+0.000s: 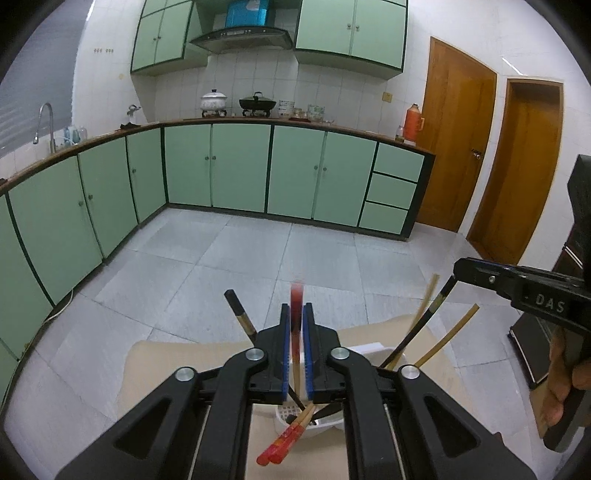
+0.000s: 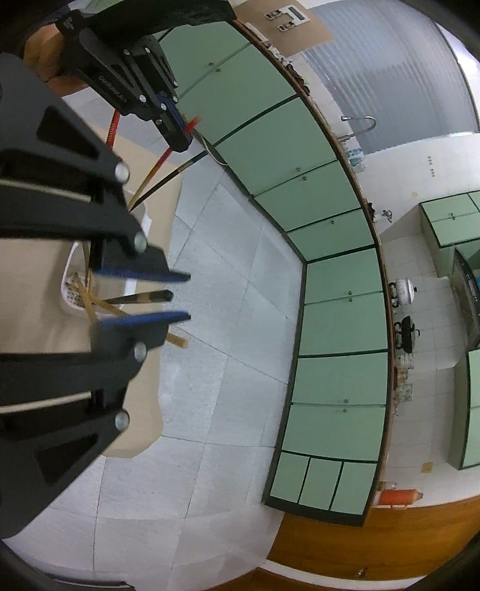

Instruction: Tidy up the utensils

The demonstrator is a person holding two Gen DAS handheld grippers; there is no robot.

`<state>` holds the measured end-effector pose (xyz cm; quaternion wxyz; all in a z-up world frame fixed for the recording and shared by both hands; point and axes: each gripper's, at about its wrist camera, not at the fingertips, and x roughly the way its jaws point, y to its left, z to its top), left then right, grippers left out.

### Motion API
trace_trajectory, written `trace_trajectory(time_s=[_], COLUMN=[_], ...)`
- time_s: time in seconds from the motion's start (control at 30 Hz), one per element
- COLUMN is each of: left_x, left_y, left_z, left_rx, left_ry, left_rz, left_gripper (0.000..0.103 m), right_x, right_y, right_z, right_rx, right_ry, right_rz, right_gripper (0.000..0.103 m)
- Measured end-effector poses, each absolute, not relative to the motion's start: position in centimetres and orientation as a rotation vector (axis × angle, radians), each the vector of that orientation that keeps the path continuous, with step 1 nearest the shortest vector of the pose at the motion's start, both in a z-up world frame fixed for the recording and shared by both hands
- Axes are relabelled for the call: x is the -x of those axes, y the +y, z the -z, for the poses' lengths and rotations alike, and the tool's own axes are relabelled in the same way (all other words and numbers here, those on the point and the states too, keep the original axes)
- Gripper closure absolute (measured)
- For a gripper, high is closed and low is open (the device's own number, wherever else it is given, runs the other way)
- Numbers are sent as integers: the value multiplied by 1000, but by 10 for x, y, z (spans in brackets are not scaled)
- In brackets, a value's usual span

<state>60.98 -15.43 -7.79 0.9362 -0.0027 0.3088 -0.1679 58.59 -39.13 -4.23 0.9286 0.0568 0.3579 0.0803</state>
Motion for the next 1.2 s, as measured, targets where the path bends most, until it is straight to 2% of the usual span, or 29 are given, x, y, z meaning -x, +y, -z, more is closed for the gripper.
trace_trajectory(time_s=[0.13,0.2,0.23,0.27,0.3,0.33,0.43,0.47,0.57,0.63,0.73,1.03,1.2], left_x=[-604,-598,-594,-590,-584,-578,-557,-549,-523,-505,-472,-377,-325], left_y=[-151,-145,-143,-141,-137,-134,-129,-126,-122,-121,-116,-84,-63], left_z=[72,66,63,60,57,55,52,52,52,54,59,76,75], left_rx=[8,11,14,15,10,3,-21,-22,-45,-68,-81,-63,-33], left_ry=[625,616,611,605,593,586,592,589,576,565,552,571,572], left_rz=[342,337,336,332,324,316,309,310,302,287,272,224,175], left_gripper=[85,78,69,59,55,51,45,38,26,19,9,6,6], right_x=[-575,-565,-560,-553,-546,-539,-517,-509,-480,-459,-429,-324,-272], right_y=[-396,-399,-401,-402,-404,-406,-406,-404,-398,-393,-384,-362,-339], right_z=[31,24,23,20,19,18,21,23,32,43,59,75,74], right_rx=[-122,-129,-128,-123,-121,-119,-97,-79,-51,-47,-32,-15,-5], right_ry=[706,686,676,662,649,641,625,618,594,592,592,551,539], right_rz=[-165,-165,-160,-152,-141,-133,-110,-101,-72,-70,-67,-19,73], right_gripper=[83,83,81,77,74,66,50,40,22,15,12,6,6])
